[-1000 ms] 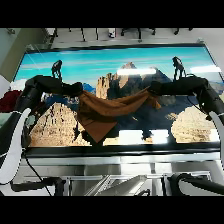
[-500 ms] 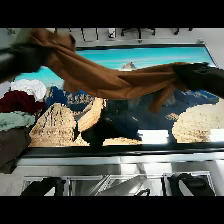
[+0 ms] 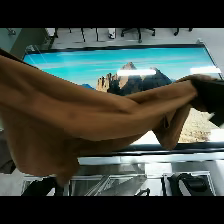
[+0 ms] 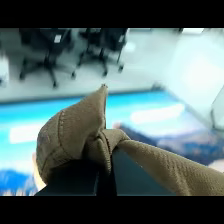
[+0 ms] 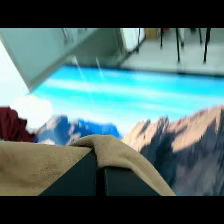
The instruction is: Fold the shirts.
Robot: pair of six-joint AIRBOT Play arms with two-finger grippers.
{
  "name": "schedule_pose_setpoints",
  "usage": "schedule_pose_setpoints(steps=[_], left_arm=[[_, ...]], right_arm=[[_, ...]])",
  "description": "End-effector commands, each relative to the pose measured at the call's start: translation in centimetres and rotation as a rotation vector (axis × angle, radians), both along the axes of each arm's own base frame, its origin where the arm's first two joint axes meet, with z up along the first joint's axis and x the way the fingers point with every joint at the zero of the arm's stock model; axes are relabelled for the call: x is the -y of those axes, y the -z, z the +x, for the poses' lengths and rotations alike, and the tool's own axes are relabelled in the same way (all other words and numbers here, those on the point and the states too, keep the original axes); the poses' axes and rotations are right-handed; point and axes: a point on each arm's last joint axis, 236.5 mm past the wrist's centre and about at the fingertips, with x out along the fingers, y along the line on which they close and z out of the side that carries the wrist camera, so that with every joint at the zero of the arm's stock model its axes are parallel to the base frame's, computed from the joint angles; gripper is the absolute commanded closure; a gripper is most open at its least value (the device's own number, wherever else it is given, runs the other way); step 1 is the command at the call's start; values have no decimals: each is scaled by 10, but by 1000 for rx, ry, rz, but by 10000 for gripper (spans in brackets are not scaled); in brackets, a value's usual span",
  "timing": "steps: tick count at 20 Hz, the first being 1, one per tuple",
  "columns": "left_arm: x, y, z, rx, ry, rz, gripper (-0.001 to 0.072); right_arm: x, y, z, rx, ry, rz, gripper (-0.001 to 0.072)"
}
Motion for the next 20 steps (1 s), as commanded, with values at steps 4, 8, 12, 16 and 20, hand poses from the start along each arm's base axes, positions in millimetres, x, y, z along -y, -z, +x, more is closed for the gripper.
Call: schedule_pose_setpoints(steps=[4,8,12,16,20], left_arm=[[36,274,133,-614,-39,193,691],[43,473,182,-937,-61,311,691],[54,524,239,-1064,-62,254,691],[67,474,302,-896,-65,205,691],[72,452,303,-912,-37,218,23]], right_arm=[[6,225,78,-595,53,42,689],[25,373,123,-878,185,49,691],[23,407,182,-912,164,42,690],[25,372,238,-792,159,42,674],[37,344,237,-800,120,58,201]])
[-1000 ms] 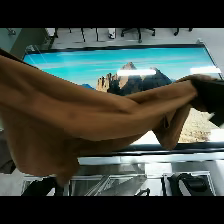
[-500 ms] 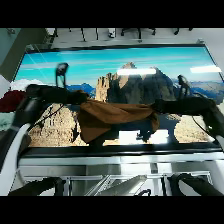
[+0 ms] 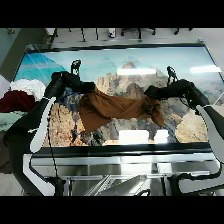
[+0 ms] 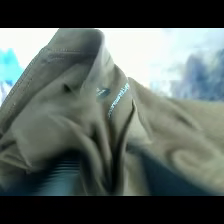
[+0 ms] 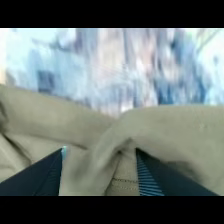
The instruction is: Fold the shirts.
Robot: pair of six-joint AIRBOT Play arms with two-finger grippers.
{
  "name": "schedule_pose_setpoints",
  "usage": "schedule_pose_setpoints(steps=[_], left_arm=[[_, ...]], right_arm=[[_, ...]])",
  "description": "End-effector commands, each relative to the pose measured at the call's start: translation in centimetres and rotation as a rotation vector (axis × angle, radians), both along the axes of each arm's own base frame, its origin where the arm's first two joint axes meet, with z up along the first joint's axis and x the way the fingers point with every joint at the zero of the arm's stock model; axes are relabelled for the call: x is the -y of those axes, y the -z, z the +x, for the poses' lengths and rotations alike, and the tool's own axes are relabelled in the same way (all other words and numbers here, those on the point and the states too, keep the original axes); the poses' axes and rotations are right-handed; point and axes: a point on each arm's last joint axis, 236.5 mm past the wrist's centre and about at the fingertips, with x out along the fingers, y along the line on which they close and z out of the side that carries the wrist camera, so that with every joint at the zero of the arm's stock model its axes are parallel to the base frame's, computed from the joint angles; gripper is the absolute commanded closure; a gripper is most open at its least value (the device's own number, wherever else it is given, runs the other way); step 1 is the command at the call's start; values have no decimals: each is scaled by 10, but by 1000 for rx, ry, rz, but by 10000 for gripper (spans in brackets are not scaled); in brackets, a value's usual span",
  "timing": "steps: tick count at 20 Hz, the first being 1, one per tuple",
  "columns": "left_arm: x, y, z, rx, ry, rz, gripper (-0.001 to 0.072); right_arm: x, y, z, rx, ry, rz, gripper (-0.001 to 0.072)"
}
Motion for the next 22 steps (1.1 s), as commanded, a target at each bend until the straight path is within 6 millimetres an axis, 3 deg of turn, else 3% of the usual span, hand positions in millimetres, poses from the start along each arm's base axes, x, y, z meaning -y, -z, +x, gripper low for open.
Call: schedule_pose_setpoints(steps=[1,4,6,8,10,12,13,14,18,22], left_arm=[[-2,-16,-5,-58,29,11,13],[-41,-39,-36,-216,44,54,14],[-72,-42,-68,-349,42,77,15],[-91,-27,-106,-468,22,84,15],[-95,2,-145,-527,24,87,15],[-94,35,-179,-551,7,83,15],[-94,49,-187,-546,-11,76,15],[-88,61,-191,-529,-37,42,15],[-54,79,-164,-408,-153,-166,15],[-31,98,-158,-433,-118,-168,17]], right_arm=[[17,-21,-7,-33,-34,31,201],[74,-38,-46,-129,-23,40,202],[106,-37,-81,-209,10,67,204],[125,-19,-116,-268,64,94,204],[131,5,-148,-328,111,129,201],[132,24,-168,-387,141,167,192],[130,30,-173,-403,137,177,139],[127,34,-175,-416,131,184,64],[114,44,-168,-415,105,161,66],[102,57,-155,-400,93,127,66]])
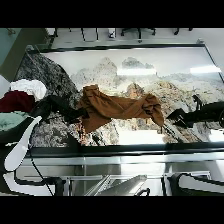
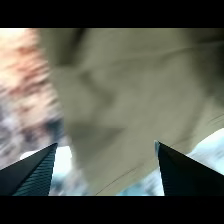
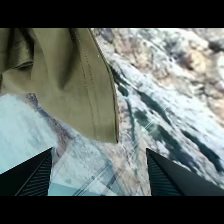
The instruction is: Fold the shirts.
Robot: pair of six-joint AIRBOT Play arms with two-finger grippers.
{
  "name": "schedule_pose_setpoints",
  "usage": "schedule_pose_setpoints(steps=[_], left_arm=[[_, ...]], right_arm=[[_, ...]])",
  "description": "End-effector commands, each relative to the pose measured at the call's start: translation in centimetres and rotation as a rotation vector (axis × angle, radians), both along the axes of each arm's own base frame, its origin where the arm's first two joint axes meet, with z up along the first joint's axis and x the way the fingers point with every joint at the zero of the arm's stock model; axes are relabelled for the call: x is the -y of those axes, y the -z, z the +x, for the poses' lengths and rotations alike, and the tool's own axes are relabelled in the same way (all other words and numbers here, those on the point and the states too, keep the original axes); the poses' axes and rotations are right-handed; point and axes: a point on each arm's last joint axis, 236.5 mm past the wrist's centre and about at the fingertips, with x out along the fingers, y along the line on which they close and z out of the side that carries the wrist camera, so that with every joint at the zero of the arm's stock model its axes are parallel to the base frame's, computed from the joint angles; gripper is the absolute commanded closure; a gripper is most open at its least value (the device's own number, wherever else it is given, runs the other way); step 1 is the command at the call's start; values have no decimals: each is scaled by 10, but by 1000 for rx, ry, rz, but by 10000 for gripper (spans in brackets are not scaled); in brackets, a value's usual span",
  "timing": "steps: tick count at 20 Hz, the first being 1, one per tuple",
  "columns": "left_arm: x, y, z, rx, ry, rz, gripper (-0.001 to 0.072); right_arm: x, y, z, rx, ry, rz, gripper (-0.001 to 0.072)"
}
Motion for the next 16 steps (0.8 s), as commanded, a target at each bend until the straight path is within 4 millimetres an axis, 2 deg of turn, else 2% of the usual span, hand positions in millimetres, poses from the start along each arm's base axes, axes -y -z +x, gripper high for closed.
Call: schedule_pose_setpoints(steps=[1,2,3,4,9,10,12,13,15,16], left_arm=[[22,21,10,17,1,-19,161],[29,20,14,22,20,-19,401],[33,17,18,32,36,-17,566],[36,11,22,48,51,-22,692],[45,-20,40,91,88,-47,690],[46,-25,43,99,93,-50,690],[55,-41,52,139,122,-58,690],[62,-54,57,182,147,-65,691],[76,-101,72,313,173,-82,691],[78,-136,79,393,180,-90,691]], right_arm=[[-12,14,9,2,-10,-11,66],[-17,16,11,-2,-8,6,67],[-22,20,13,-6,-8,15,67],[-24,24,15,-9,-8,11,68],[-41,45,22,-30,-7,46,69],[-46,47,24,-33,-8,60,118],[-56,47,28,-29,-28,72,527],[-60,44,31,-19,-33,77,682],[-67,23,43,16,-64,106,691],[-70,0,49,46,-91,139,691]])
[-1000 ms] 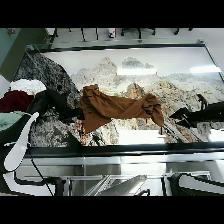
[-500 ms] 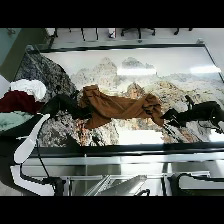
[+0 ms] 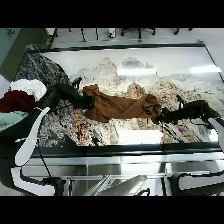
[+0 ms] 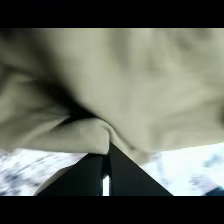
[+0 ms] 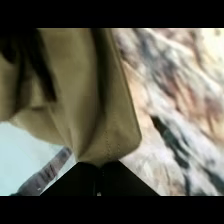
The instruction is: Fold the shirts.
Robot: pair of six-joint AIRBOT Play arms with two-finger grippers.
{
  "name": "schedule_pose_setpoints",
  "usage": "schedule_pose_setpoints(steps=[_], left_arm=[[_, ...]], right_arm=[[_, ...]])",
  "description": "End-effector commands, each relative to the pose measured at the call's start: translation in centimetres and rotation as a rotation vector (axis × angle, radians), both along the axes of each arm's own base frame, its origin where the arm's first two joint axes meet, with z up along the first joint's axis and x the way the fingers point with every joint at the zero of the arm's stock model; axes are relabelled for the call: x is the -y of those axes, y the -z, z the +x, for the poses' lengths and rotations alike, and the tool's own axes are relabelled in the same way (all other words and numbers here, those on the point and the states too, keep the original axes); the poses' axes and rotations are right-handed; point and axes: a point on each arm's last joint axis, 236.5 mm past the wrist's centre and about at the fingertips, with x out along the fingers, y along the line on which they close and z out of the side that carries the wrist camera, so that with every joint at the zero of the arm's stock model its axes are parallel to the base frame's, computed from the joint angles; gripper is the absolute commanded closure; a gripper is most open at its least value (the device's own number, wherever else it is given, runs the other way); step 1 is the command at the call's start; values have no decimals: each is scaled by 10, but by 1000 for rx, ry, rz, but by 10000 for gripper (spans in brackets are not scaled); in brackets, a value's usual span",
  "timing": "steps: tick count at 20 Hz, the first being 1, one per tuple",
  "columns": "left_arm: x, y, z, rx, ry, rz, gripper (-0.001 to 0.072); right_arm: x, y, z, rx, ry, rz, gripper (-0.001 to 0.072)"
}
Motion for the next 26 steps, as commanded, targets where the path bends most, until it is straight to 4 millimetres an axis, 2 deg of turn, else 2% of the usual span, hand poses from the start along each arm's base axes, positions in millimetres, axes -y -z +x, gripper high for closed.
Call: schedule_pose_setpoints(steps=[1,2,3,4,5,6,7,8,9,10,12,14,16,17,19,20,22,24,25,26], left_arm=[[12,-104,21,244,37,-38,691],[6,-151,24,346,38,-36,691],[-1,-205,24,466,31,-32,691],[-13,-269,19,607,7,-28,691],[-27,-338,5,763,-18,-23,691],[-44,-402,-14,908,-58,-26,691],[-59,-468,-45,1063,-98,-36,691],[-75,-523,-81,1195,-147,-57,691],[-89,-570,-122,1330,-185,-88,691],[-99,-606,-161,1448,-213,-131,691],[-123,-652,-227,1642,-283,-181,691],[-141,-665,-266,1747,-334,-198,691],[-151,-667,-287,1799,-361,-196,691],[-153,-668,-291,1812,-369,-190,691],[-156,-662,-276,1795,-381,-137,691],[-151,-652,-255,1747,-367,-118,691],[-135,-613,-192,1583,-322,-58,691],[-114,-552,-116,1372,-264,8,691],[-103,-513,-77,1254,-233,39,691],[-92,-477,-44,1151,-204,52,691]], right_arm=[[-19,-69,21,88,-53,123,691],[-19,-112,31,164,-61,158,691],[-19,-171,43,289,-65,181,691],[-17,-239,49,443,-62,183,691],[-16,-307,49,600,-53,164,691],[-14,-377,38,770,-45,110,691],[-13,-438,22,928,-37,37,691],[-11,-497,-2,1097,-17,-53,691],[-10,-545,-27,1232,24,-125,691],[-11,-590,-56,1365,77,-194,691],[-17,-649,-108,1573,166,-308,691],[-25,-674,-142,1676,217,-385,691],[-33,-679,-157,1710,220,-410,691],[-34,-679,-158,1710,218,-411,691],[-30,-669,-147,1666,198,-402,691],[-26,-658,-136,1619,174,-393,691],[-17,-630,-111,1507,125,-364,691],[-3,-592,-79,1373,95,-303,691],[2,-569,-61,1301,83,-253,691],[8,-536,-38,1209,78,-208,691]])
